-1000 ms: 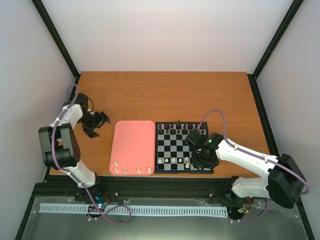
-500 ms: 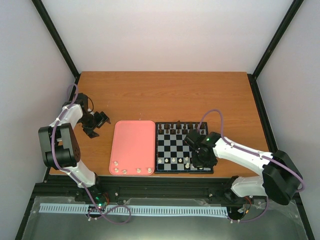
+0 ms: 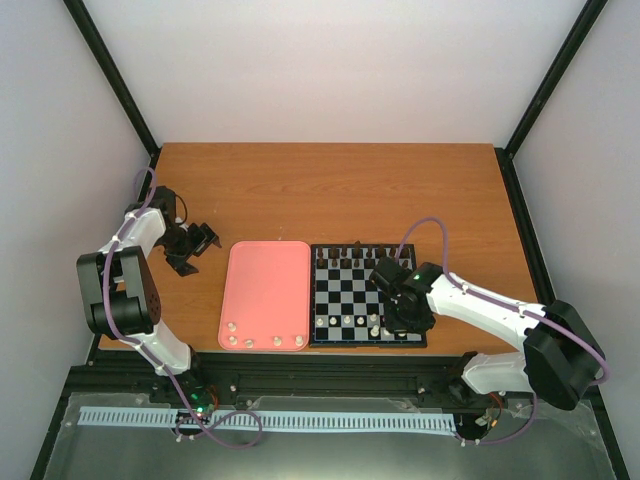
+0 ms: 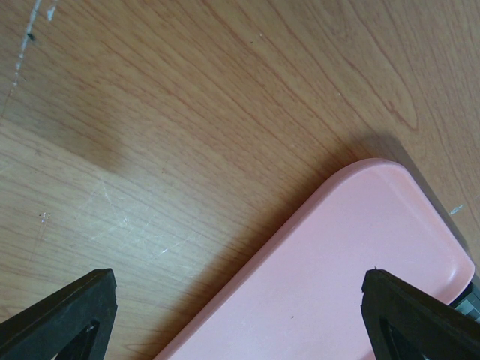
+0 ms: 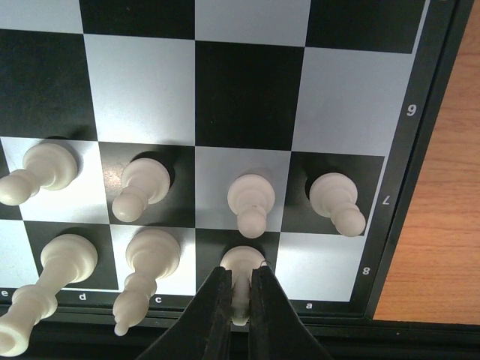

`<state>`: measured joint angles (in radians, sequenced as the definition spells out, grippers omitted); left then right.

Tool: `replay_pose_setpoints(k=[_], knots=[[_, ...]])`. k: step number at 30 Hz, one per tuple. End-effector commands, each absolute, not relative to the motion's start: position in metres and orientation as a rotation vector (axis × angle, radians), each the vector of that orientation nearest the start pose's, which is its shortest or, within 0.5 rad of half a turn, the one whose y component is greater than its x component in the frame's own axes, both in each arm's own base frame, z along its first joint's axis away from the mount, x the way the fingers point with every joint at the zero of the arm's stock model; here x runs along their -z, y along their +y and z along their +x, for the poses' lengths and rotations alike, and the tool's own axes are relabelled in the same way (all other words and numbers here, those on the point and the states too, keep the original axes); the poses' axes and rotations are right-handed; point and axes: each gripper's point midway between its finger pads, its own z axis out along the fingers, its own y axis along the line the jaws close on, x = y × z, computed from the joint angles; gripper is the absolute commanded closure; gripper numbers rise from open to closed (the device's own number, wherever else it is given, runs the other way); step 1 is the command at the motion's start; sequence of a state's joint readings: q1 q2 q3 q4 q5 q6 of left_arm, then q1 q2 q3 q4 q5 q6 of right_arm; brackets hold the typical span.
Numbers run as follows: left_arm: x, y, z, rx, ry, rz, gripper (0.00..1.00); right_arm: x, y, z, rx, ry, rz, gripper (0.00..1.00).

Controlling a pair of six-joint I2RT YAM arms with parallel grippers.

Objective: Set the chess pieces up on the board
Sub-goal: Place the chess piece on the chessboard.

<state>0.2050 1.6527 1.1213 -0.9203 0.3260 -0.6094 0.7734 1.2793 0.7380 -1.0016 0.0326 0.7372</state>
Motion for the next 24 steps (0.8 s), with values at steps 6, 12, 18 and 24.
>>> replay_pose_setpoints(k=[6, 12, 18, 24], knots=[[-0.074, 0.012, 0.325, 0.539, 2.799, -1.163, 0.0, -0.04, 0.134, 0.137, -0.041, 3.128, -0.059, 0.92], [-0.074, 0.012, 0.324, 0.536, 2.797, -1.16, 0.0, -0.041, 0.133, 0.136, -0.037, 3.134, -0.073, 0.88], [-0.074, 0.012, 0.324, 0.539, 2.796, -1.162, 0.0, -0.045, 0.128, 0.134, -0.017, 3.128, -0.068, 0.84], [-0.073, 0.012, 0.325, 0.541, 2.796, -1.164, 0.0, -0.062, 0.13, 0.139, -0.047, 3.087, -0.065, 0.78]])
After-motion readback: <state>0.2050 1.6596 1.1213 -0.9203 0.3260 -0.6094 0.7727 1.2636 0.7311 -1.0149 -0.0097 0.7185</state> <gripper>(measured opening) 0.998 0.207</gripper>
